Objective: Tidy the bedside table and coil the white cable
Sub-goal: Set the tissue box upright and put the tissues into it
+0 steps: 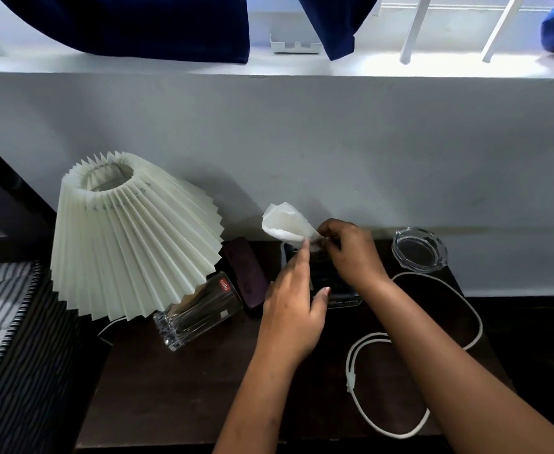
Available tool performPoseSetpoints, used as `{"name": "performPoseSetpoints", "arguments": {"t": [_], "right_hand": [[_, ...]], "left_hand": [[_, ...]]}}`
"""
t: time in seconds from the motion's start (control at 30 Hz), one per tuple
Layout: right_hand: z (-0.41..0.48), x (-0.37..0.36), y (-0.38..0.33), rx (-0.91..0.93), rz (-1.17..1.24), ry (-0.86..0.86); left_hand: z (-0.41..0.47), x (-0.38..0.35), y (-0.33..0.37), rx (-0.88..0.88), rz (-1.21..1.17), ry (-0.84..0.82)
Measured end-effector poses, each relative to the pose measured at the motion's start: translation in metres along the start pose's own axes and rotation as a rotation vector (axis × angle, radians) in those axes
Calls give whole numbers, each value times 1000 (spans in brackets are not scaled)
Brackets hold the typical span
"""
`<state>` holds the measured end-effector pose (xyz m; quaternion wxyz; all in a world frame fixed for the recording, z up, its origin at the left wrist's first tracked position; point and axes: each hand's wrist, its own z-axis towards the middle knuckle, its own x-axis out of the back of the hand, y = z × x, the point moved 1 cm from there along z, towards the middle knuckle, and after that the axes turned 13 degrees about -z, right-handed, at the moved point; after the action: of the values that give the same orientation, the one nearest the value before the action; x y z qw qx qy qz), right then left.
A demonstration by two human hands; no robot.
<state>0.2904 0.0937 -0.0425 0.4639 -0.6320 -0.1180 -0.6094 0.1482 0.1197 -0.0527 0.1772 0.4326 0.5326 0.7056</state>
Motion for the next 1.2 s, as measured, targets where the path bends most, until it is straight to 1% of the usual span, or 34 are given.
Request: {"name": "performPoseSetpoints", "arguments": {"t": [0.1, 0.17, 0.23, 0.33, 0.47, 0.53, 0.6, 0.63, 0.67, 0.73, 0.83, 0.9, 0.97, 1.1, 1.2], "right_hand": [[-4, -1, 3, -76, -170, 22], [-10, -2, 5, -168, -140, 43], [-17, -7, 9, -213, -96, 70], [-22, -10, 12, -223, -103, 68], [-19, -10, 14, -232, -103, 30], [-19, -10, 17, -192, -13, 97], [-21, -8, 15, -108, 181, 161], [-21, -7, 13, -74, 254, 172], [-21, -5, 12, -43, 271, 171], [-17, -6, 13, 22, 159, 124], [-7, -10, 18, -30, -59, -80], [-3, -10, 18, -25, -102, -131], [-2, -7, 18, -28, -74, -101], [-11, -4, 25, -86, 42, 16], [-21, -6, 31, -99, -15, 8]], "left_hand": [[9, -3, 8, 90, 19, 4], [16, -8, 12, 109, 49, -17], [22, -11, 11, 119, 108, -12], [27, -13, 7, 139, 191, 2], [28, -12, 4, 161, 187, -28], [28, -11, 4, 157, 179, -34], [27, -10, 4, 156, 153, -44], [27, -9, 4, 158, 137, -51], [27, -9, 4, 158, 123, -57], [27, -7, 2, 149, 105, -54], [29, -4, -1, 136, 97, -42], [30, -3, -3, 140, 82, -44], [30, -2, -3, 148, 69, -54], [29, -2, -5, 150, 79, -63], [28, -5, -6, 128, 110, -78]]}}
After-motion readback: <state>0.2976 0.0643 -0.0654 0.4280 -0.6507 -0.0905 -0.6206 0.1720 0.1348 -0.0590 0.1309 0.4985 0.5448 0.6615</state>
